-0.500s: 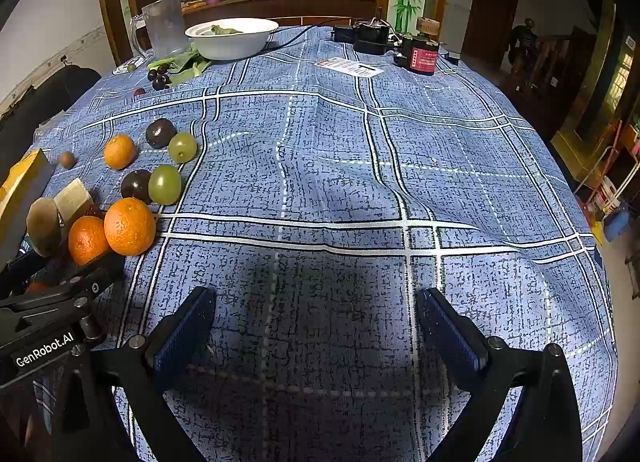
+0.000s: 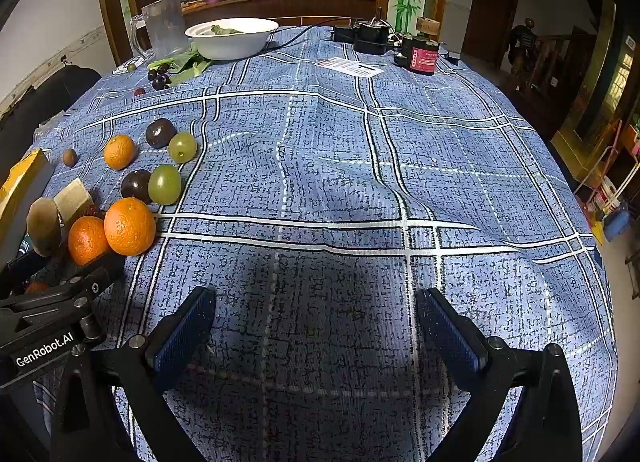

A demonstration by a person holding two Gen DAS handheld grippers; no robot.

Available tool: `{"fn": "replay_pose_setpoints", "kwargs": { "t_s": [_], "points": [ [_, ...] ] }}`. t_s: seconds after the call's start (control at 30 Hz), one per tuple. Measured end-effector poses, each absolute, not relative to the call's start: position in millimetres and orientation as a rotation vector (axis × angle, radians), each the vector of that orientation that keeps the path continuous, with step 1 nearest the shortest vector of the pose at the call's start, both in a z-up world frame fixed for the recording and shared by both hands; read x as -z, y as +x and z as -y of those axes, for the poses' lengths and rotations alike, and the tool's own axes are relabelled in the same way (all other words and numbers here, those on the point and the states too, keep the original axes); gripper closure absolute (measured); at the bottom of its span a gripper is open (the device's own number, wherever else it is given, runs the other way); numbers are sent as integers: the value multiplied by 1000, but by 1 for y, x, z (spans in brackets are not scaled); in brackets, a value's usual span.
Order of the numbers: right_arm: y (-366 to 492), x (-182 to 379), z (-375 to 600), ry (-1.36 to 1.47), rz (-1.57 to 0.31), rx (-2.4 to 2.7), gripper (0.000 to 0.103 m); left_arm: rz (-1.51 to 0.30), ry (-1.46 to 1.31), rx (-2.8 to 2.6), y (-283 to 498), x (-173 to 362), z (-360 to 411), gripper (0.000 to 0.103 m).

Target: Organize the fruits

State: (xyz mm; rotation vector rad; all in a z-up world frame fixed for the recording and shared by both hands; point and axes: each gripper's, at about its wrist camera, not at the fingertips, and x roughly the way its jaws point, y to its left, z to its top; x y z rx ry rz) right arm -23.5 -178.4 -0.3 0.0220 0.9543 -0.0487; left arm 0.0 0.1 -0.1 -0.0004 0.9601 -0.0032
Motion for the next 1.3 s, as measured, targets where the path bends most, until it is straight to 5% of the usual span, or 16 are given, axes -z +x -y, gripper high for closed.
{"fn": "replay_pose_setpoints", "kwargs": {
  "t_s": [0.93, 1.3],
  "points": [
    [-23, 2, 183, 42, -1024, 70, 1, -1063, 9, 78, -7, -7, -13, 1],
    [-70, -38, 168, 122, -861, 59, 1, -743, -54, 51, -92, -82, -47, 3]
  ]
}}
